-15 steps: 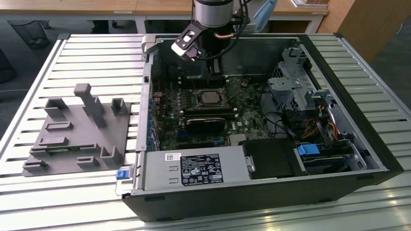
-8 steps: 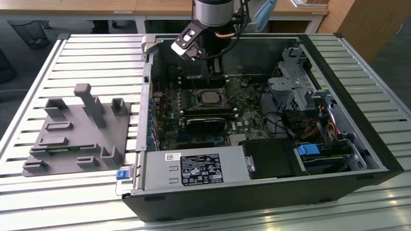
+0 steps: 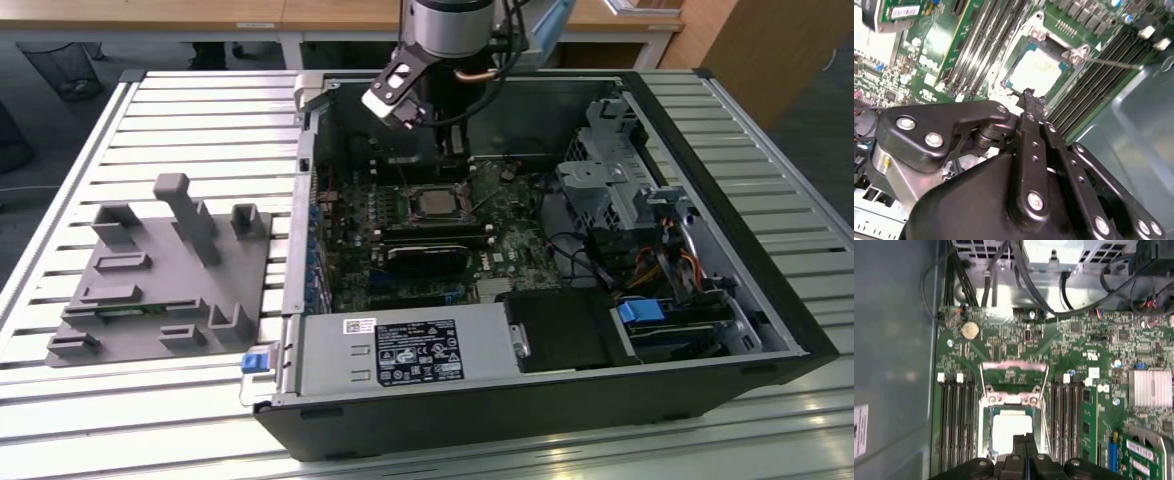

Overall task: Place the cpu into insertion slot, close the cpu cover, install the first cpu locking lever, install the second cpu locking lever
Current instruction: 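Close the cpu cover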

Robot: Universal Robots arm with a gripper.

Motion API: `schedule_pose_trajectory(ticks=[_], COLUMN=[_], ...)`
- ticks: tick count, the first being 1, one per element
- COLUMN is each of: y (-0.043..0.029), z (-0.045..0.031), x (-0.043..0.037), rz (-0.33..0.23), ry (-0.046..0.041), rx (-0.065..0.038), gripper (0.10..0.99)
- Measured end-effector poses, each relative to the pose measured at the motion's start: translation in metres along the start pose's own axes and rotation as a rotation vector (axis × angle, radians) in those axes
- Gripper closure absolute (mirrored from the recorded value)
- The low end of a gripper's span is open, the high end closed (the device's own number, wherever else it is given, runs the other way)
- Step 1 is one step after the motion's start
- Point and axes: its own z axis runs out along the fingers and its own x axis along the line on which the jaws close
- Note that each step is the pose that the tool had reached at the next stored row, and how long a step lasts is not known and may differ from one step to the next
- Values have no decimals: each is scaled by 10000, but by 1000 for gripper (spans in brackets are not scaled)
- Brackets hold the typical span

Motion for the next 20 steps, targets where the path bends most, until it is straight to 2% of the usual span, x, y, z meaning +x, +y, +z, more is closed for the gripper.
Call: schedule_pose_trajectory(ticks=[2,5,8,13,20], y=[32,36,55,183,299], z=[-8,-59,-67,-59,-42], x=[-1,-1,-1,1,30], rz=[-2,0,0,-25,-100], ry=[-3,2,24,43,54], rx=[79,88,86,89,104], gripper=[965,965,965,965,965])
